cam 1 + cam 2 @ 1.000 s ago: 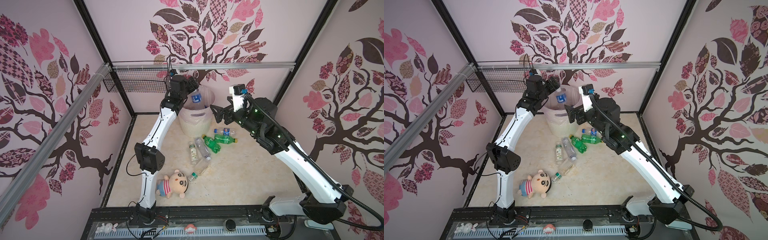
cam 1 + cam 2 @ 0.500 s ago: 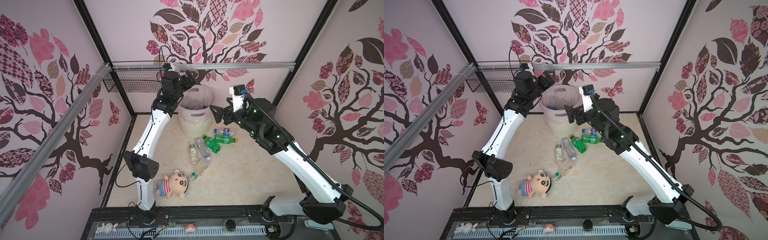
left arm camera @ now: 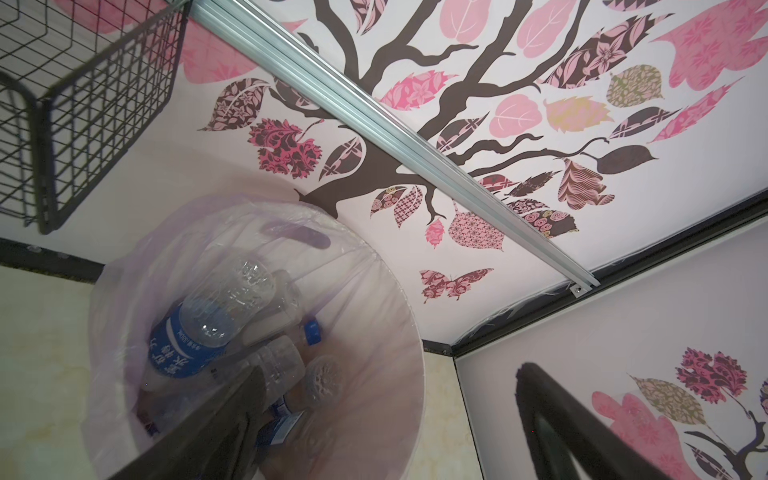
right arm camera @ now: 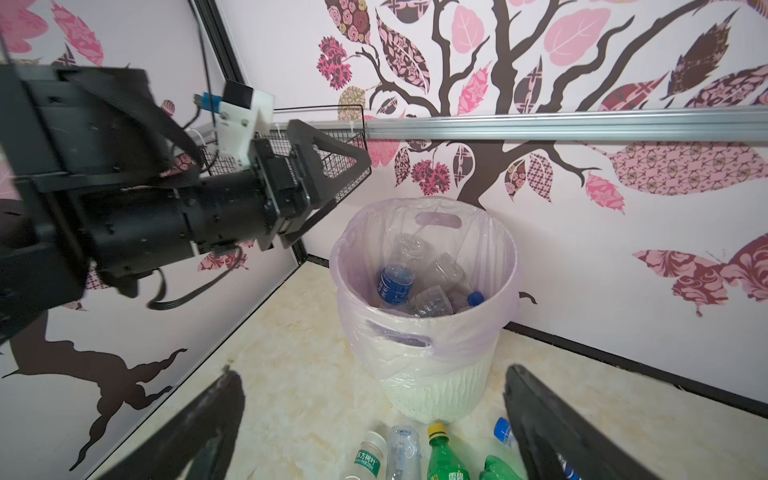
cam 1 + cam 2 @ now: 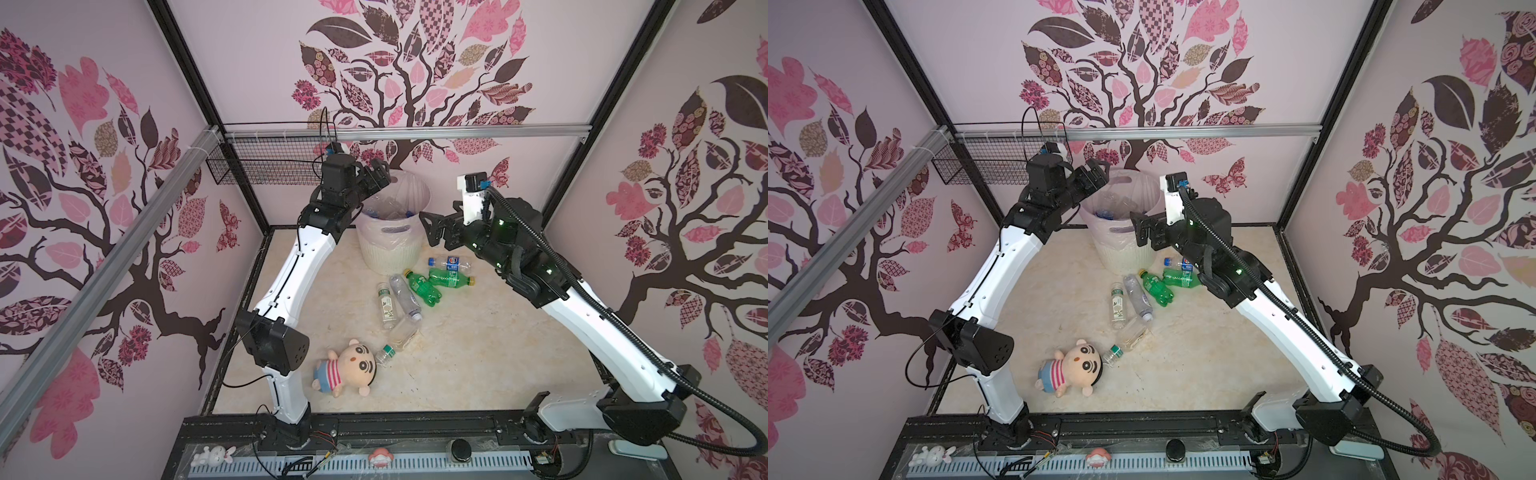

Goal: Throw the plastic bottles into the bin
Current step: 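Lower the left gripper beside the bin while the right moves toward the green bottles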

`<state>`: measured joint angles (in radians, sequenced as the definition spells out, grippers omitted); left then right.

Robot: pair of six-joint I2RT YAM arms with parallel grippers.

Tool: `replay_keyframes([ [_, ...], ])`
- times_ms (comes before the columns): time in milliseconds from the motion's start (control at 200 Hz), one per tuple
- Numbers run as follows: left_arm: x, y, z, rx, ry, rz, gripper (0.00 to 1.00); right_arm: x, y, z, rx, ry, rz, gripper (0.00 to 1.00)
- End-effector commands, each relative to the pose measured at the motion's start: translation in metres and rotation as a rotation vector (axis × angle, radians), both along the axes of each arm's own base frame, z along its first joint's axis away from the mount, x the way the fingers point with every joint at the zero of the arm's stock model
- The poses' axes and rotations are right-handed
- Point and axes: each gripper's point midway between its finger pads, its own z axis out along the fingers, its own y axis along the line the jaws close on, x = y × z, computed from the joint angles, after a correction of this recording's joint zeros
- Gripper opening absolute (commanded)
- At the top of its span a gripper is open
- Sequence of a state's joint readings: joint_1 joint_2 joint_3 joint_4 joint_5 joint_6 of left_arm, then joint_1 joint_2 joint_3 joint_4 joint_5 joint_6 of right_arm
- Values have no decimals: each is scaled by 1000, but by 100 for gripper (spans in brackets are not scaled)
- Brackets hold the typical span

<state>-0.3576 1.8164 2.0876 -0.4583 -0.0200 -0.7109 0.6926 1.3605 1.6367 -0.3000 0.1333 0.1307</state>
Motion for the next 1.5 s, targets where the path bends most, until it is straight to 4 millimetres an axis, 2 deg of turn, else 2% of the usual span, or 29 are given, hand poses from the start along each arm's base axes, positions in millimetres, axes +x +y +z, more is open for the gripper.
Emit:
replay_keyframes([
  [0,-28,10,0,8,32,-4,97,6,1,-18,0,71,-30,100],
  [50,-37,13,-4,6,48,-1,97,7,2,-24,-2,90,-32,100],
  [60,-38,14,-14,11,69,2,97,6,2,-25,-2,95,-33,100],
  [105,-44,17,-26,15,103,7,97,6,2,-32,-9,113,-33,100],
  [320,-84,27,-62,15,227,-6,97,5,1,-68,-64,206,-41,100],
  [455,-110,30,-94,26,314,-34,97,2,1,-92,-80,261,-46,100],
  [590,-137,28,-145,-5,421,-71,97,-5,9,-120,-134,315,-39,100],
  [770,-165,23,-228,28,620,-126,97,-24,25,-149,-205,346,-19,100],
  [865,-175,13,-264,32,722,-180,97,-29,24,-153,-172,375,-22,100],
  [960,-182,4,-292,69,800,-216,97,-31,21,-154,-173,387,-28,100],
  [1170,-188,-22,-325,209,889,-304,97,-36,9,-156,-207,388,-51,100],
  [1290,-189,-24,-344,292,943,-309,97,-39,4,-156,-205,390,-60,100],
  [1495,-186,-31,-367,326,991,-341,90,-43,-6,-156,-220,376,-78,100],
])
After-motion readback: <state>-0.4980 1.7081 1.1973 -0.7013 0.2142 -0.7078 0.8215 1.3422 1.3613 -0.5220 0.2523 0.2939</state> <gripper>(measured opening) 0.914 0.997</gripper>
